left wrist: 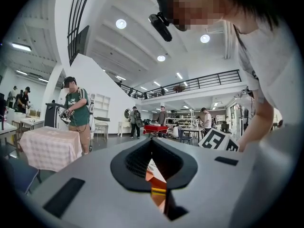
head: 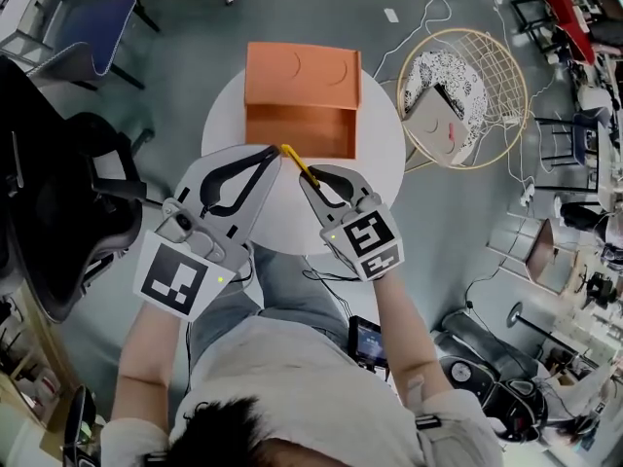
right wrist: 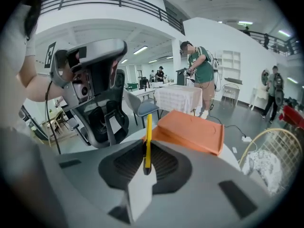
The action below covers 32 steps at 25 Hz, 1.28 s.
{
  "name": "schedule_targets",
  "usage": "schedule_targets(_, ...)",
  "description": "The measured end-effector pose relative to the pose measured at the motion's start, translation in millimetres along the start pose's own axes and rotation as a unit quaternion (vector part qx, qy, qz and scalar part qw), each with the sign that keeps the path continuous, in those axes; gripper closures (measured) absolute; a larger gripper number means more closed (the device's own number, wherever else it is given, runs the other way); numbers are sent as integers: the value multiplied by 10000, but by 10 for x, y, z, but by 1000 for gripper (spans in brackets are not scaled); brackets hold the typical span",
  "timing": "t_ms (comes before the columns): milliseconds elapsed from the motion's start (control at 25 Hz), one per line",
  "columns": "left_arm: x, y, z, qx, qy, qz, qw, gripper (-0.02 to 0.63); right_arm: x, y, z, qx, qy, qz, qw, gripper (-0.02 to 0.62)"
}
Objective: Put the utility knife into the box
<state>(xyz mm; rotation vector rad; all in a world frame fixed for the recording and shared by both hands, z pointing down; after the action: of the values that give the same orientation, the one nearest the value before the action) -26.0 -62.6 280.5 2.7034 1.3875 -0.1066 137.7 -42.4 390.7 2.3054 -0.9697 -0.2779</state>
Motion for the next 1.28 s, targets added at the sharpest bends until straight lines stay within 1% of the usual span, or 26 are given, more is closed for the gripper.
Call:
schedule_targets(240,-29,13,49,61,23,231,9997,597,176,55,103,54,-254,51,9997,540)
schedule_targets(600,-95,-2,-54,121,24,786,9968,597,451,397,116,-175,-745,378,9963,540)
schedule_targets(720,-121,-32,-82,126,16,986,9950,597,498,536,86,-295,-890,520,9942,540)
schedule_targets(920,-187,-134,12,85,-16,1282,9917,597,522,695,93,-622,-999,752,9902,540)
schedule_targets(1040,-190,-134,-41,86,-27,1441,9895,597,576,819,-13,-735,-1034,870,9881,540)
schedule_targets(1280,-163,-71,-122,89,-49,1673,9859,597,745,1002,-250,-1121,-997,1055,9830,540)
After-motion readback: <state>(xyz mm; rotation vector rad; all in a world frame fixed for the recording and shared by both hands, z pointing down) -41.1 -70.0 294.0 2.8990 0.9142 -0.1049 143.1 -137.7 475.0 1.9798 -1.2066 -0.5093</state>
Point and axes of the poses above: the fingertips, and each gripper's own axes: y forward along the fingers, x to its right, z out of its top, the point moved 8 cm from there along -y, backward along the fingers, and after that the axes turned 2 degrees about -y, right-handed, at the moved point
